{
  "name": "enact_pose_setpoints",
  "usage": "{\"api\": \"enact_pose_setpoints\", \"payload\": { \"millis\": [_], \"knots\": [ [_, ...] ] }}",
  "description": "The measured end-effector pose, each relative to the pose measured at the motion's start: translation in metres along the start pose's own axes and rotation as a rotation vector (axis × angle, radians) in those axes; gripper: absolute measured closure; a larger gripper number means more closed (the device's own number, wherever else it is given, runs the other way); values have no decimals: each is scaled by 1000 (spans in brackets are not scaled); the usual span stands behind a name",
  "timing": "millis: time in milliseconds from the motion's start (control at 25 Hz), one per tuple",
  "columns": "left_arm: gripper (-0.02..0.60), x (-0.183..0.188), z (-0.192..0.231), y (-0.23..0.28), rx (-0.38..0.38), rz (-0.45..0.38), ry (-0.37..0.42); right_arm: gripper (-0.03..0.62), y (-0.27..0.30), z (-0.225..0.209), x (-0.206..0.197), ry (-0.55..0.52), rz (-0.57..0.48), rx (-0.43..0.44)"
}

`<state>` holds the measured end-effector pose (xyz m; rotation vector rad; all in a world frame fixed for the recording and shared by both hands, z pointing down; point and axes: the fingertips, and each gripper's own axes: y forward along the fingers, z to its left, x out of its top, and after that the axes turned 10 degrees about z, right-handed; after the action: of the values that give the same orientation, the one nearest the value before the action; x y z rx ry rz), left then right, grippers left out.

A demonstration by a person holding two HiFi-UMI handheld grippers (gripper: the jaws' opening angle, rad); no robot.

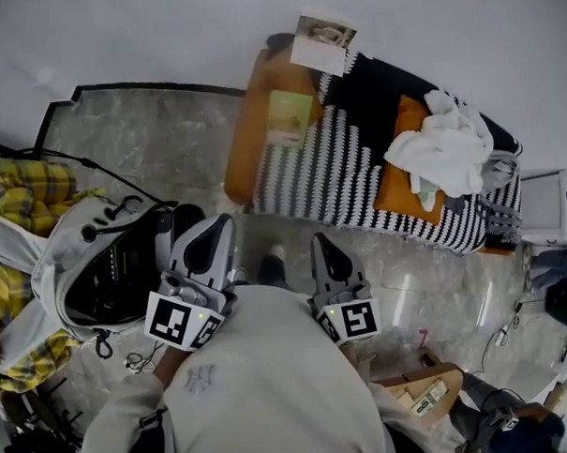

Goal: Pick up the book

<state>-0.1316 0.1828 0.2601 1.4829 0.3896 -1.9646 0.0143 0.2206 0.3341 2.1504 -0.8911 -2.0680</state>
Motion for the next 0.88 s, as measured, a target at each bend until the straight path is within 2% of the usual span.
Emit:
{"api": "enact_pose_setpoints", "payload": {
  "millis": [560, 680, 880],
  "knots": [
    [572, -2, -14, 52, 11, -19, -23, 574, 6, -51, 13, -28, 2, 8],
    [572, -9, -18, 60, 4, -20, 0, 574, 5, -64, 12, -33, 6, 2],
    [572, -17, -23, 67, 20, -15, -19, 574, 0, -77, 3, -16, 20, -1]
  ]
}}
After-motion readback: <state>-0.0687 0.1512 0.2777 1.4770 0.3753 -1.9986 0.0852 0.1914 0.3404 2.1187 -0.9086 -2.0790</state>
